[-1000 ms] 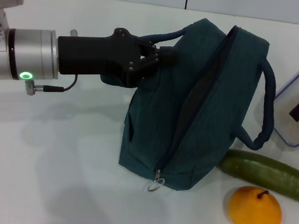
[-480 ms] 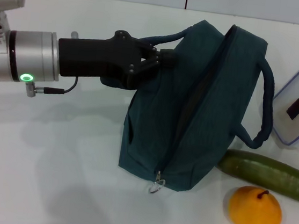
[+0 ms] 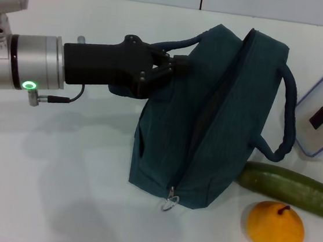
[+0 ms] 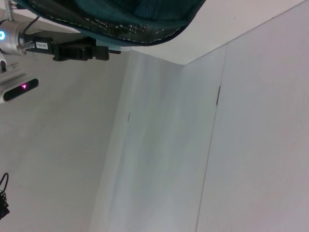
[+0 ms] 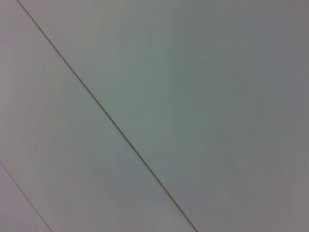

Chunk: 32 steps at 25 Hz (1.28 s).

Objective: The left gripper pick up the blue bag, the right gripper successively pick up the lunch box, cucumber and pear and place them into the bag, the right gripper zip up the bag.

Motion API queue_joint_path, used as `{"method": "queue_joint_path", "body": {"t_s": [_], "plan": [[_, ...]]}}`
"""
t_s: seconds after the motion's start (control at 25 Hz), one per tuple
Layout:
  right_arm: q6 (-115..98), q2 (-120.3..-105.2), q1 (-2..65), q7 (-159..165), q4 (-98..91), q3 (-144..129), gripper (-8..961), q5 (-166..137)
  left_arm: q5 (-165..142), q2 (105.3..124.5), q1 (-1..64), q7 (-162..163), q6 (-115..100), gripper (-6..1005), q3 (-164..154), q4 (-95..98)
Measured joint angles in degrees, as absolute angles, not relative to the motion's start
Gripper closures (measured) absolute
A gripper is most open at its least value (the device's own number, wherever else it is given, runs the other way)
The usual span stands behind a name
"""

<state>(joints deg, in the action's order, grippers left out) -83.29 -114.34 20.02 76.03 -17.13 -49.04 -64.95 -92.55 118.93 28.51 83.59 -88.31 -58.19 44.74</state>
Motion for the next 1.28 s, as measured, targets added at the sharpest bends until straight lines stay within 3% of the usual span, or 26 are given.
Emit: {"method": "queue_joint_path", "body": {"t_s": [0.72, 1.28], "plan": [[-79.2, -115.11, 22.3, 72.0, -18.5, -51.4, 551, -65.0, -92.6, 119.17, 28.6, 83.6, -88.1, 965, -58.1, 44.8], [-79.0, -115.21, 21.9, 68.9, -18.7, -51.4, 793, -64.5, -92.0, 119.18, 28.3, 83.4, -88.1, 965, -57.6, 44.4]]}}
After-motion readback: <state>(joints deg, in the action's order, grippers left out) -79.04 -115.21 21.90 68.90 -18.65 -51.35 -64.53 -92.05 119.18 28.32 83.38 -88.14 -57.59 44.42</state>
